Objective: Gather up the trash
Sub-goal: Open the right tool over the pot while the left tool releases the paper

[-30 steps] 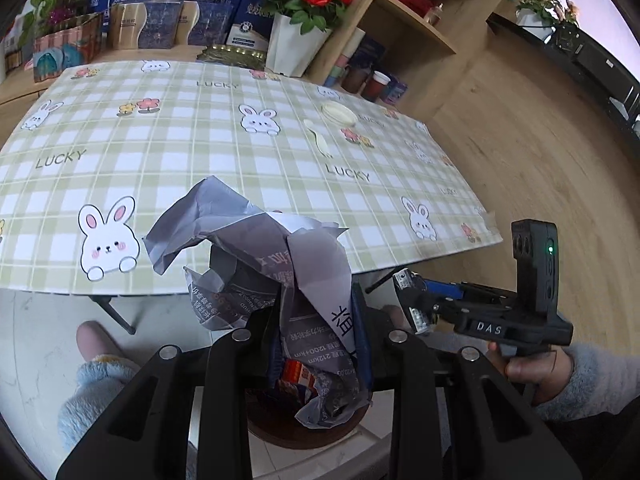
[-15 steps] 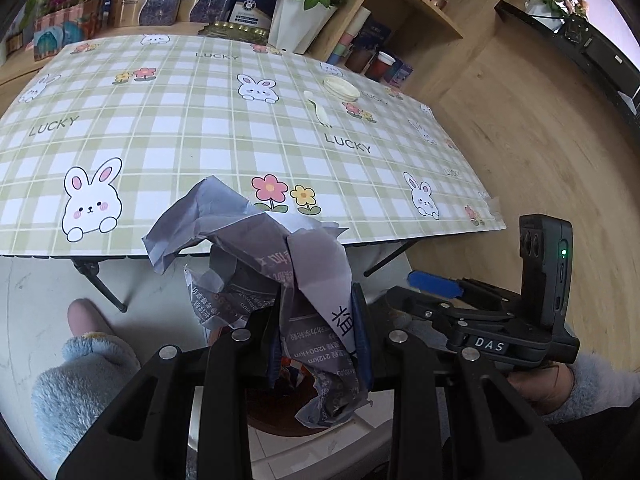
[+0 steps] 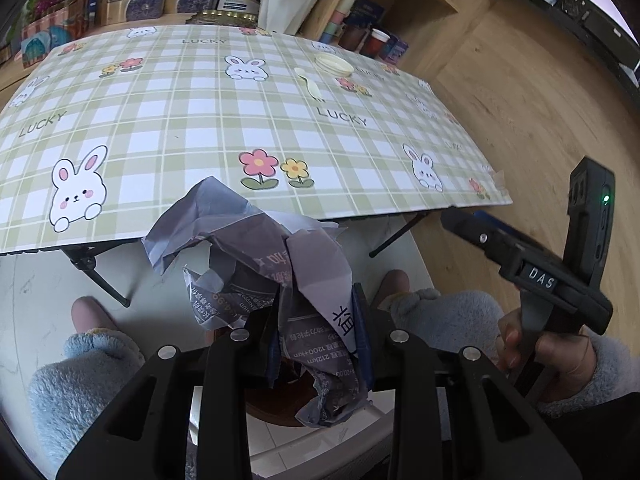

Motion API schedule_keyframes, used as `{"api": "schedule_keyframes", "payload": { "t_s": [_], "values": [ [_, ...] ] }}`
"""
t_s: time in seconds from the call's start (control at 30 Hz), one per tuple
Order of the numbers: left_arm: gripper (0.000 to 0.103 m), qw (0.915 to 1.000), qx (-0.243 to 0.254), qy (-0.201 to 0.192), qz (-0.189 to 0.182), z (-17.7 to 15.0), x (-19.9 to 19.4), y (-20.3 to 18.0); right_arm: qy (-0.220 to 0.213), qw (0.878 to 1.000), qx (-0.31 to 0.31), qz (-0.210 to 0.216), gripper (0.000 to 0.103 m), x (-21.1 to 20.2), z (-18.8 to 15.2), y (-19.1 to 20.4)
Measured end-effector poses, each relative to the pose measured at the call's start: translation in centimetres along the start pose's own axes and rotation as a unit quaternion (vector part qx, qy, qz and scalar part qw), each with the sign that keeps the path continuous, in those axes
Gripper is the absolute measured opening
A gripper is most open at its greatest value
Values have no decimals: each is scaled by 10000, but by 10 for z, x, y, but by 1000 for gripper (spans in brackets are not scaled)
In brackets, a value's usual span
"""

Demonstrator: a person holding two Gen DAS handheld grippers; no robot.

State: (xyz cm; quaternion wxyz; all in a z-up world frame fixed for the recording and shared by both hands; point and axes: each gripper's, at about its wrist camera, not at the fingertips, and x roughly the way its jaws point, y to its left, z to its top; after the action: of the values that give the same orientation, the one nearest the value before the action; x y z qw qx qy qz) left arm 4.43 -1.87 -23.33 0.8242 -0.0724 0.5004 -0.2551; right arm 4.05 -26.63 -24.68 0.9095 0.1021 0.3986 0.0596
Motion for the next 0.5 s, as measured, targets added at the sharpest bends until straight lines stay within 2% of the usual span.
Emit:
{"api": "schedule_keyframes", "payload": {
  "t_s": [0.2,0.33,0.5],
  "values": [
    [31,9998,123,111,64,-3,6,-5,-129,9999,-35,-24,97,-6,0,2],
    [34,9998,158,144,35,-3,7,-6,-63,9999,-70,-112,97,-4,-1,3],
    [46,9997,164,169,4,-3,8,-7,-104,9999,-11,-113,97,-5,-1,0]
  ]
}}
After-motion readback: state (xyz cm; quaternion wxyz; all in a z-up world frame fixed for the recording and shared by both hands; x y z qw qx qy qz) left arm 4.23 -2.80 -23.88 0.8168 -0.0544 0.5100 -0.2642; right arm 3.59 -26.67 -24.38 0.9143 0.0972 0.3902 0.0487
